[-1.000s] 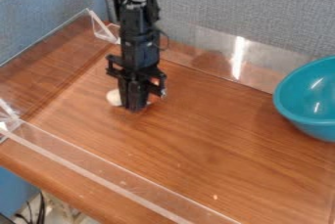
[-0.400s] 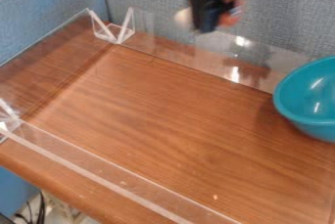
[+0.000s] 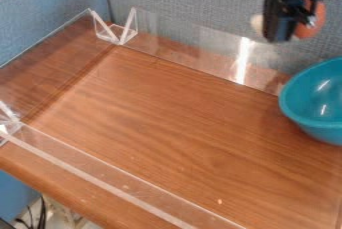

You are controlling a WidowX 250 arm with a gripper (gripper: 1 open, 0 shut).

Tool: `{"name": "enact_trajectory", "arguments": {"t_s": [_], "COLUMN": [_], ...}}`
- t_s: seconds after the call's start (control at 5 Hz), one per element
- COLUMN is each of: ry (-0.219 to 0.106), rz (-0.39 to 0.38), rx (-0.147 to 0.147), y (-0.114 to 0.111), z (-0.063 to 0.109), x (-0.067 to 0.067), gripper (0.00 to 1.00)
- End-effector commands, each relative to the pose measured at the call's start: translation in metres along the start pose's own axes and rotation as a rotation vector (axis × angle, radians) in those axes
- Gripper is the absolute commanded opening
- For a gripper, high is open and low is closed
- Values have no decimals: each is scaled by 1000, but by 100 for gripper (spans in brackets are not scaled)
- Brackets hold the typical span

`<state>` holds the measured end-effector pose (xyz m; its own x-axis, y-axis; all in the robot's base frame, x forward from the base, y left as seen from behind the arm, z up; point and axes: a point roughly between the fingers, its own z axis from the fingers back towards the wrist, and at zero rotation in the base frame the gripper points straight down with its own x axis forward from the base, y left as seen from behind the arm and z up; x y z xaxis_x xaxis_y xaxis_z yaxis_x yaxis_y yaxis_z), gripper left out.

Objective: Put the mushroom in the blue bowl

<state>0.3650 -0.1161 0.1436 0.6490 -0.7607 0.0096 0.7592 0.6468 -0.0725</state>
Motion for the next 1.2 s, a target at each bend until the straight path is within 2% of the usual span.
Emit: {"name": "enact_trajectory", "arguments": {"t_s": [0.0, 0.2, 0.4, 0.8, 1.0], "ry": [-63, -59, -60, -83, -98], "rz": [-84, -114, -132, -279, -330], "rx": [35, 27, 26, 39, 51], "y": [-2, 8, 12, 0, 4], "z": [20, 14, 13, 18, 36], "x": [19, 32, 37, 24, 21], "gripper": [0, 0, 0, 0, 0]}}
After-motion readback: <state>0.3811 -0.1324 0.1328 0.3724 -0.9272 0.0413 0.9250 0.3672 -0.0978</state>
